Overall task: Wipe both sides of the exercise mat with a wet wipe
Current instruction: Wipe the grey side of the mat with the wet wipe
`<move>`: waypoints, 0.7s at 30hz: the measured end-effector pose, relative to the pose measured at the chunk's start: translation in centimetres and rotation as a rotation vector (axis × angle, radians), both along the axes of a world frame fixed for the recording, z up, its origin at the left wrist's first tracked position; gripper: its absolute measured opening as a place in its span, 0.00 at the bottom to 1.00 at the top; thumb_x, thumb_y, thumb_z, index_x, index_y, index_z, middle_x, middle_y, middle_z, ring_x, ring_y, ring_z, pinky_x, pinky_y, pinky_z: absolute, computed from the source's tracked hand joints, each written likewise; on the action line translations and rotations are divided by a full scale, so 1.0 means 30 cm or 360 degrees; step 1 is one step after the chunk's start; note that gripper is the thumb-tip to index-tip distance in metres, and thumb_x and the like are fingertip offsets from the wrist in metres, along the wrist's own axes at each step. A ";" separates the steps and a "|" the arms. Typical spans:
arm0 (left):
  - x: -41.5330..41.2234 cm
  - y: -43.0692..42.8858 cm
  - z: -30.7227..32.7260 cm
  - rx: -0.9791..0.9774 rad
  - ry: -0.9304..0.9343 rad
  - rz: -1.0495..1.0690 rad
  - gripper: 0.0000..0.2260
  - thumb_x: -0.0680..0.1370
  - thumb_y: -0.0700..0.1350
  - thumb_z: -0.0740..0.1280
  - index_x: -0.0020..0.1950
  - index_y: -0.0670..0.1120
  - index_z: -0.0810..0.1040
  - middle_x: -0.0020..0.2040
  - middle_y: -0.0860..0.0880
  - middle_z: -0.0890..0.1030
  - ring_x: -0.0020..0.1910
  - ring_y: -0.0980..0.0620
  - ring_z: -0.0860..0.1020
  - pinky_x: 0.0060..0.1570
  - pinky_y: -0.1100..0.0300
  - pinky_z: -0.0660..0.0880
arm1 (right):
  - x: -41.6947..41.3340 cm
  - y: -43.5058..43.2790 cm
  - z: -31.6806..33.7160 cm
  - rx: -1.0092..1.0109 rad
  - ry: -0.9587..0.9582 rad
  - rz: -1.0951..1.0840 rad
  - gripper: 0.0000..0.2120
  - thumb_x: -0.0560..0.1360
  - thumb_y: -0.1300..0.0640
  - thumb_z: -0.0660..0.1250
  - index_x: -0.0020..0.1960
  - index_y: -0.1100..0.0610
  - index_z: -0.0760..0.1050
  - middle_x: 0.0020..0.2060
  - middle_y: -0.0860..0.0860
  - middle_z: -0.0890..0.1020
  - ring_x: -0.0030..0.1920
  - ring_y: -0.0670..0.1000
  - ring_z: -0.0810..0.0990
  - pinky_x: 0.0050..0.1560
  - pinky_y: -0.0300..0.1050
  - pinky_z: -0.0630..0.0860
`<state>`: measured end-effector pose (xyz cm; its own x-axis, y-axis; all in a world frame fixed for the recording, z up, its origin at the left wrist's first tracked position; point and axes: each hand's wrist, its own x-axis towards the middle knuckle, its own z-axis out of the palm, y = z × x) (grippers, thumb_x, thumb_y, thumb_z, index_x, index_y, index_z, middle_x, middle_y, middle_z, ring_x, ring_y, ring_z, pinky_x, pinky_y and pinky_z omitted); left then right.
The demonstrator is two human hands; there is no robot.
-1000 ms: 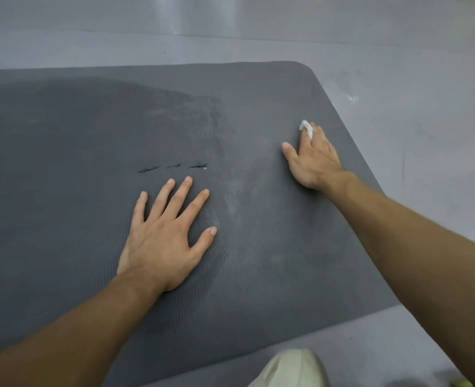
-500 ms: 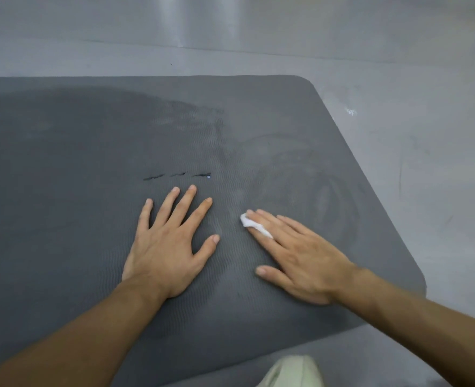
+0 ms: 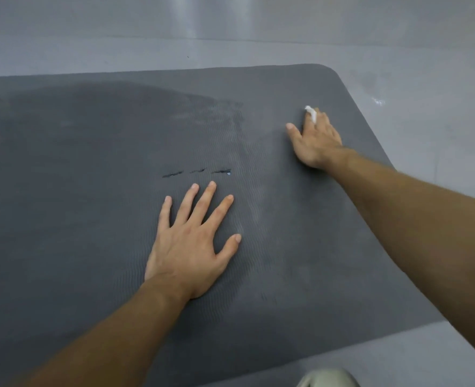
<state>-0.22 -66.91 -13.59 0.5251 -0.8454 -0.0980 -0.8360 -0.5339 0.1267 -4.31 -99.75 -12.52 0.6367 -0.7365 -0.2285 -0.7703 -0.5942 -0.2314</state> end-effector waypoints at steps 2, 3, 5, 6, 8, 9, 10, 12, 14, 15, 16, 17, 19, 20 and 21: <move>-0.002 -0.001 0.002 0.0010 -0.0004 -0.0003 0.32 0.80 0.69 0.40 0.83 0.62 0.42 0.84 0.56 0.39 0.82 0.52 0.37 0.79 0.39 0.42 | 0.103 0.047 0.008 0.0011 -0.0003 0.0094 0.39 0.82 0.34 0.44 0.83 0.57 0.41 0.82 0.54 0.43 0.82 0.53 0.40 0.80 0.51 0.40; -0.004 -0.001 0.003 0.0014 -0.0005 -0.0005 0.31 0.80 0.69 0.40 0.83 0.62 0.42 0.84 0.56 0.39 0.82 0.52 0.37 0.79 0.39 0.42 | 0.147 0.081 0.011 0.0017 -0.0003 0.0168 0.39 0.82 0.34 0.44 0.83 0.57 0.41 0.82 0.54 0.43 0.82 0.53 0.40 0.80 0.50 0.40; -0.004 -0.002 0.006 0.0018 0.0003 0.0000 0.31 0.80 0.69 0.40 0.83 0.62 0.42 0.83 0.56 0.39 0.82 0.52 0.37 0.79 0.39 0.42 | 0.223 0.166 0.018 0.0023 -0.0002 0.0430 0.39 0.82 0.34 0.45 0.83 0.57 0.42 0.83 0.54 0.43 0.82 0.53 0.40 0.81 0.50 0.41; -0.003 -0.003 0.007 0.0023 0.0006 0.0004 0.31 0.80 0.69 0.40 0.82 0.62 0.41 0.83 0.56 0.38 0.82 0.52 0.37 0.79 0.39 0.42 | 0.246 0.218 0.017 0.0001 -0.0001 0.0587 0.39 0.82 0.34 0.45 0.83 0.57 0.42 0.83 0.54 0.44 0.82 0.52 0.41 0.81 0.50 0.42; -0.005 -0.005 0.009 0.0029 0.0001 0.0009 0.32 0.80 0.69 0.39 0.82 0.62 0.40 0.83 0.56 0.37 0.81 0.52 0.36 0.79 0.40 0.41 | 0.255 0.304 0.012 -0.0061 -0.0049 0.0817 0.38 0.83 0.35 0.46 0.83 0.57 0.43 0.83 0.53 0.46 0.82 0.52 0.42 0.81 0.50 0.43; -0.005 -0.006 0.010 0.0029 -0.0001 0.0011 0.32 0.80 0.69 0.39 0.82 0.62 0.40 0.83 0.56 0.37 0.81 0.52 0.35 0.79 0.40 0.41 | 0.246 0.324 0.010 -0.0072 -0.0074 0.0893 0.37 0.83 0.36 0.46 0.83 0.57 0.44 0.83 0.53 0.46 0.82 0.51 0.43 0.81 0.50 0.43; -0.006 -0.006 0.011 0.0028 0.0000 0.0012 0.32 0.80 0.69 0.38 0.82 0.62 0.40 0.83 0.57 0.37 0.81 0.52 0.35 0.79 0.40 0.41 | 0.230 0.329 0.012 -0.0083 -0.0082 0.0969 0.36 0.83 0.37 0.46 0.83 0.57 0.44 0.83 0.53 0.47 0.82 0.51 0.43 0.81 0.49 0.44; -0.006 -0.004 0.013 0.0023 0.0006 0.0009 0.32 0.79 0.69 0.38 0.82 0.62 0.40 0.83 0.57 0.37 0.81 0.53 0.35 0.79 0.40 0.41 | 0.191 0.300 0.018 -0.0134 -0.0082 0.1062 0.35 0.84 0.38 0.47 0.83 0.56 0.45 0.82 0.53 0.50 0.82 0.50 0.47 0.81 0.49 0.47; -0.005 -0.001 0.012 0.0014 0.0019 0.0013 0.32 0.79 0.69 0.39 0.82 0.62 0.41 0.83 0.57 0.38 0.81 0.53 0.36 0.79 0.40 0.41 | 0.154 0.217 0.023 -0.0165 -0.0125 0.0879 0.34 0.83 0.38 0.49 0.83 0.54 0.49 0.81 0.55 0.56 0.81 0.53 0.53 0.80 0.51 0.51; -0.005 0.001 0.012 0.0007 0.0026 0.0015 0.32 0.80 0.69 0.39 0.82 0.62 0.41 0.83 0.57 0.38 0.81 0.53 0.36 0.79 0.40 0.41 | 0.127 0.161 0.029 -0.0171 -0.0141 0.0690 0.33 0.83 0.39 0.50 0.82 0.54 0.51 0.80 0.56 0.59 0.80 0.54 0.57 0.79 0.52 0.53; -0.005 0.001 0.012 -0.0001 0.0031 0.0014 0.32 0.80 0.69 0.40 0.82 0.62 0.42 0.83 0.57 0.39 0.82 0.53 0.36 0.79 0.40 0.41 | 0.086 0.091 0.030 -0.0169 -0.0146 0.0485 0.31 0.82 0.39 0.50 0.81 0.53 0.54 0.79 0.56 0.61 0.79 0.56 0.59 0.79 0.53 0.56; -0.004 0.002 0.011 -0.0003 0.0031 0.0012 0.31 0.80 0.69 0.40 0.83 0.62 0.42 0.83 0.57 0.39 0.82 0.53 0.36 0.79 0.40 0.41 | 0.037 0.024 0.032 -0.0167 -0.0148 0.0311 0.30 0.82 0.39 0.50 0.80 0.51 0.57 0.79 0.56 0.61 0.78 0.57 0.60 0.78 0.54 0.57; -0.004 0.000 0.009 -0.0004 0.0023 0.0003 0.31 0.80 0.69 0.40 0.83 0.62 0.42 0.83 0.57 0.39 0.82 0.53 0.36 0.79 0.40 0.41 | -0.080 -0.092 0.033 -0.0176 -0.0107 0.0066 0.33 0.79 0.36 0.47 0.79 0.51 0.57 0.80 0.54 0.59 0.79 0.57 0.59 0.78 0.56 0.57; -0.003 0.000 0.007 -0.0005 0.0025 0.0002 0.31 0.80 0.69 0.41 0.83 0.62 0.42 0.83 0.57 0.39 0.82 0.53 0.36 0.79 0.40 0.41 | -0.128 -0.129 0.033 -0.0176 -0.0054 -0.0028 0.35 0.79 0.35 0.46 0.81 0.53 0.54 0.81 0.55 0.56 0.80 0.56 0.56 0.78 0.56 0.55; -0.004 0.000 0.007 -0.0006 0.0025 0.0002 0.31 0.81 0.69 0.41 0.83 0.62 0.43 0.83 0.56 0.39 0.82 0.52 0.36 0.79 0.40 0.41 | -0.162 -0.151 0.031 -0.0161 0.0005 -0.0119 0.36 0.80 0.35 0.46 0.82 0.54 0.51 0.81 0.55 0.54 0.80 0.56 0.54 0.79 0.55 0.52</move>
